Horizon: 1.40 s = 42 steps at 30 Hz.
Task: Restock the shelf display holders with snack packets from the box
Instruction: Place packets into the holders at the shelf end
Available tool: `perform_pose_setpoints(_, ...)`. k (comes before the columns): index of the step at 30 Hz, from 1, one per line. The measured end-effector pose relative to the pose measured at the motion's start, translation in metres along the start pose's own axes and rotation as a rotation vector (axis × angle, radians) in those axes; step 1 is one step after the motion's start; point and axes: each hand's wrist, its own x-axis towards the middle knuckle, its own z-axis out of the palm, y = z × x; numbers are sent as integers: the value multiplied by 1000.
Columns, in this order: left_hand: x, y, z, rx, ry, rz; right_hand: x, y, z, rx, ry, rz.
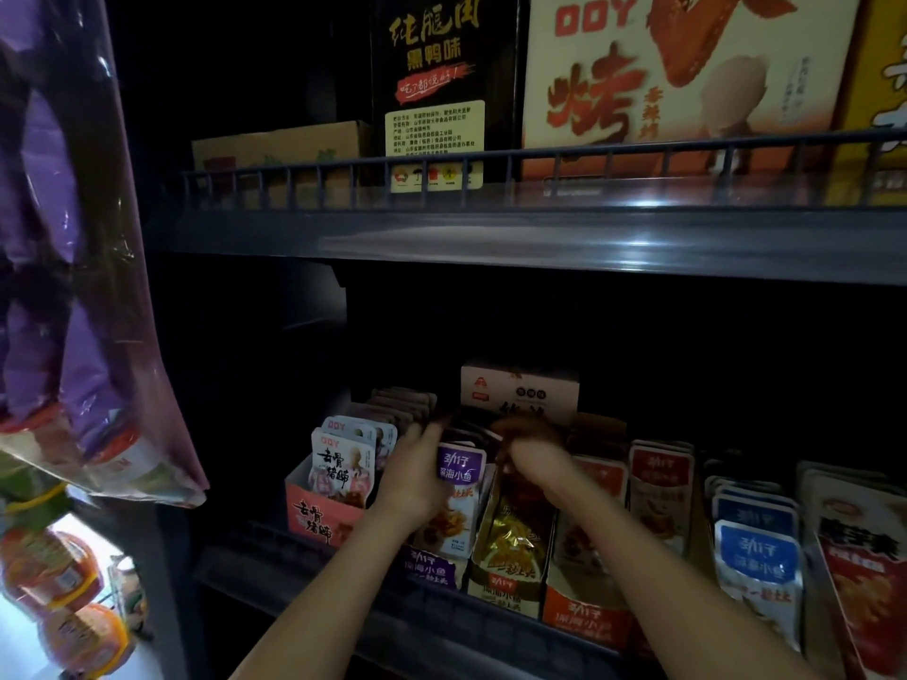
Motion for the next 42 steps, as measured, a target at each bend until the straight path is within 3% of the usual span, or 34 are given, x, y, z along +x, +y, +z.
perform_pose_setpoints(4,1,1,-1,77,-51,1,-5,-3,5,-88,-75,63)
perform_pose_setpoints(9,0,-5,-2,-9,-89,25,-6,0,2,268,26,15)
perform_pose_setpoints(15,-11,-15,8,79,-61,166,-13,10,7,138,127,17)
perform_pose_setpoints(18,-12,-15,10,122,-25,184,-16,8,8,208,103,55)
perform_pose_setpoints(27,-4,-14,11,31,-47,95,-25,14,3,309,10,84)
perform_pose_setpoints(42,-20,-4,-3,-70,-72,10,-41,10,-1,287,-7,48)
